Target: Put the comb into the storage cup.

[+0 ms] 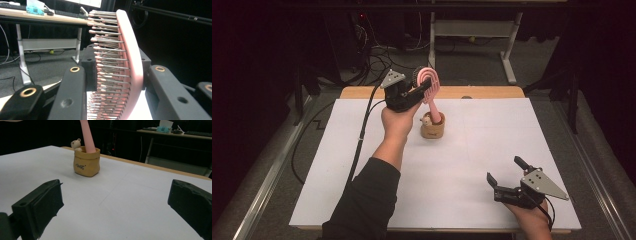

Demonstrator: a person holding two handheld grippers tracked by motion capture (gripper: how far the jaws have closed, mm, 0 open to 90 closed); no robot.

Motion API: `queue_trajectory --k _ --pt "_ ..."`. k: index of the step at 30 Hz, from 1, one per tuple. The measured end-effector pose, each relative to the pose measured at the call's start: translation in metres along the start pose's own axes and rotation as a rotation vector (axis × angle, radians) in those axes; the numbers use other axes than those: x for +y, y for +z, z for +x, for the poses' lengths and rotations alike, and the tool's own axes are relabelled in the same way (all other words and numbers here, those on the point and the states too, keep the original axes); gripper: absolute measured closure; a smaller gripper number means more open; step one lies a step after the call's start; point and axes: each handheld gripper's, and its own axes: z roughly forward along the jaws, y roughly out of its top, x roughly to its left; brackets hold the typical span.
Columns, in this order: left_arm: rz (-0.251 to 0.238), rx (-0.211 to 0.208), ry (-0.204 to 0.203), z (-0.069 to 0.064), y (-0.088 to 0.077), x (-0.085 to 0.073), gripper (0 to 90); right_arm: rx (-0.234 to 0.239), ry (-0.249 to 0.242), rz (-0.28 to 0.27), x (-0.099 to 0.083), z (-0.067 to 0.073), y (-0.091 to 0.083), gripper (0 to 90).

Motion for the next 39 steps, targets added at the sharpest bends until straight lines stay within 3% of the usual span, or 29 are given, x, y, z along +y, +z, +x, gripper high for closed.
queue_trajectory --k 5,39 --pt "-0.003 -0.003 -0.029 0.004 0.002 -0.005 63.4 -0.003 0.001 -0.003 0.001 0.001 -0.001 0.4" --pt "0.019 0.010 -0.024 0.002 0.009 -0.016 63.3 0.001 -0.003 -0.016 0.003 0.002 -0.002 0.4"
